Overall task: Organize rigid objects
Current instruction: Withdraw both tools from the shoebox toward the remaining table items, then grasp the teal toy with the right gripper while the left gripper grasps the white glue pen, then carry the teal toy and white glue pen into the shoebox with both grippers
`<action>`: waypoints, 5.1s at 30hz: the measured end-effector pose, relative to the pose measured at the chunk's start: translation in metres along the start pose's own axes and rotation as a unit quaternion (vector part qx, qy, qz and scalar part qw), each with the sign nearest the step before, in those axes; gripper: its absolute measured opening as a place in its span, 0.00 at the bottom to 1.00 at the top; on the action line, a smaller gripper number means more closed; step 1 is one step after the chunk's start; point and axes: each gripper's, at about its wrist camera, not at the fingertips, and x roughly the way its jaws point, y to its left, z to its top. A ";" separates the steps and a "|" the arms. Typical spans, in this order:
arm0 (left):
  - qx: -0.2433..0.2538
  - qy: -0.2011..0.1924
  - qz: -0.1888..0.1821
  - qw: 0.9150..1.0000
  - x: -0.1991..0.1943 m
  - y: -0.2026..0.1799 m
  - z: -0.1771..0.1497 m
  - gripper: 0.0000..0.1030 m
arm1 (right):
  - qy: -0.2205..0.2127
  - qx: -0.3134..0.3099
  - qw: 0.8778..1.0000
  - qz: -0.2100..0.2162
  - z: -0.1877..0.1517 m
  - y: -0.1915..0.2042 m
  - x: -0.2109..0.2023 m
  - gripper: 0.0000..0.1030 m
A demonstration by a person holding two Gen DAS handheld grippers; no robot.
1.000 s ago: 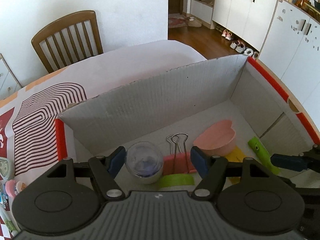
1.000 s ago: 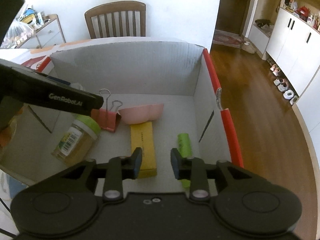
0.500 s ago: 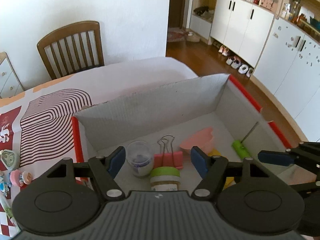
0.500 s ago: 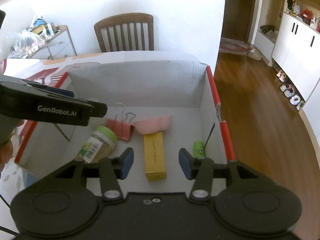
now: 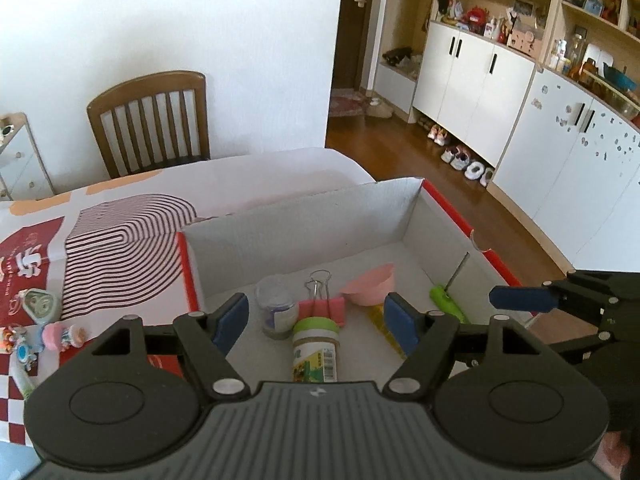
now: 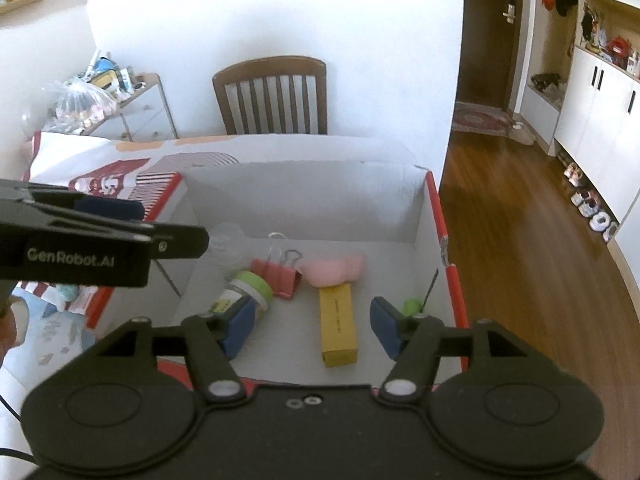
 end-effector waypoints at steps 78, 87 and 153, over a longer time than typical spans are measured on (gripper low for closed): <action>-0.224 0.055 0.123 0.965 0.010 0.316 -0.126 0.91 | 0.055 -0.201 0.972 0.107 -0.005 0.304 0.143 0.59; -0.228 0.059 0.135 0.962 0.020 0.320 -0.129 0.78 | 0.063 -0.205 0.970 0.117 -0.006 0.309 0.158 0.46; -0.068 -0.045 0.013 0.997 -0.088 0.153 -0.052 0.17 | -0.045 -0.063 0.997 0.019 0.009 0.169 -0.006 0.28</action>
